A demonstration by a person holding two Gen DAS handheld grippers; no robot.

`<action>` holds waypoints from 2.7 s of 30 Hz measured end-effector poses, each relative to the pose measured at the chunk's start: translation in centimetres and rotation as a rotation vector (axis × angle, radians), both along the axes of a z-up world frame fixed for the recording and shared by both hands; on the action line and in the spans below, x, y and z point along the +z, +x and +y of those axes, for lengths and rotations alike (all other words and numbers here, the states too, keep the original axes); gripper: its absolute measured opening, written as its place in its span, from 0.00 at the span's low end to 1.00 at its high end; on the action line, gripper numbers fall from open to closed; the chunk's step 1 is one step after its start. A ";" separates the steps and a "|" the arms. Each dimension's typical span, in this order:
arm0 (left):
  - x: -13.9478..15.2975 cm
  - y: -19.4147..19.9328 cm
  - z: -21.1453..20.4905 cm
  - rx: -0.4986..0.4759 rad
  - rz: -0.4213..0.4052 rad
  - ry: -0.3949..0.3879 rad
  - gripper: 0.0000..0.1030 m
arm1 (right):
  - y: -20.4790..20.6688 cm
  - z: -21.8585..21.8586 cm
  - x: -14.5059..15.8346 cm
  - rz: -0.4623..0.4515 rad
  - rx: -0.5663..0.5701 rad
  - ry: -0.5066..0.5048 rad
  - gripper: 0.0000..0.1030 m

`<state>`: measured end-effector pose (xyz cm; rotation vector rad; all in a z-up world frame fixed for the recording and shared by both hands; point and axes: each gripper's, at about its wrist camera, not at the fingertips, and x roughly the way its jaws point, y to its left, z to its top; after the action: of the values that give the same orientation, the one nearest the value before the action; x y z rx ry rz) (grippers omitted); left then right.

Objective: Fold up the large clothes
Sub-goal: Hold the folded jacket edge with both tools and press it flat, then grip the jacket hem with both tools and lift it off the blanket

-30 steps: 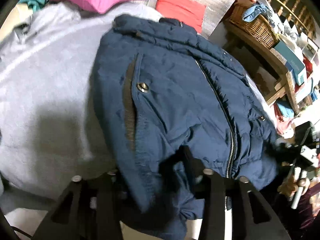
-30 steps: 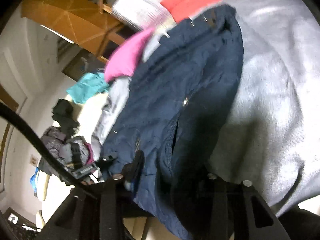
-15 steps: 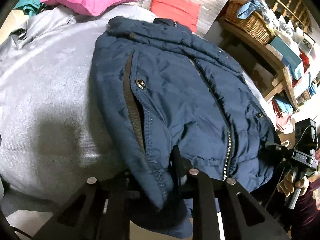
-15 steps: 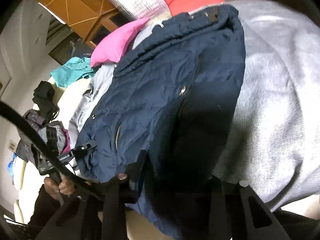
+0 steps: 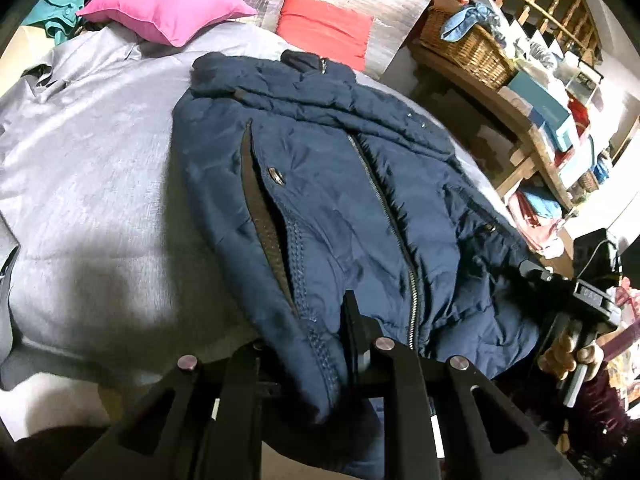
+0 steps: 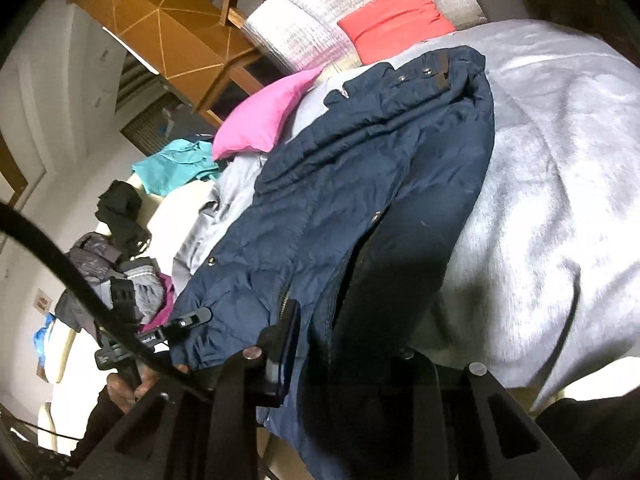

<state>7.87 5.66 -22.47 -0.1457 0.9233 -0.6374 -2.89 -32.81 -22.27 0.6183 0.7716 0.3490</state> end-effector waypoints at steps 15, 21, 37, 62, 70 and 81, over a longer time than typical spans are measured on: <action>5.4 4.4 1.2 0.007 -0.064 -0.169 0.16 | -2.1 -3.6 4.7 -0.138 -0.025 0.127 0.27; 7.6 6.4 0.7 0.034 -0.141 -0.184 0.17 | -0.2 -4.9 7.3 -0.231 -0.071 0.128 0.27; 5.7 11.7 -0.6 0.225 -0.202 -0.182 0.17 | 8.0 -7.8 6.8 -0.259 -0.184 0.119 0.27; 6.8 22.9 -5.7 0.399 -0.182 -0.098 0.16 | 22.2 -11.2 6.1 -0.221 -0.236 0.212 0.27; 6.6 26.6 -7.4 0.440 -0.215 -0.117 0.17 | 26.8 -12.7 4.7 -0.185 -0.253 0.227 0.27; 4.1 31.3 -7.5 0.466 -0.139 -0.115 0.17 | 31.8 -13.3 3.0 -0.137 -0.252 0.224 0.27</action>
<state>39.19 -1.85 -18.41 -0.4014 0.6855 -0.2624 28.91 -46.12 -19.23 0.8838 0.5192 0.2443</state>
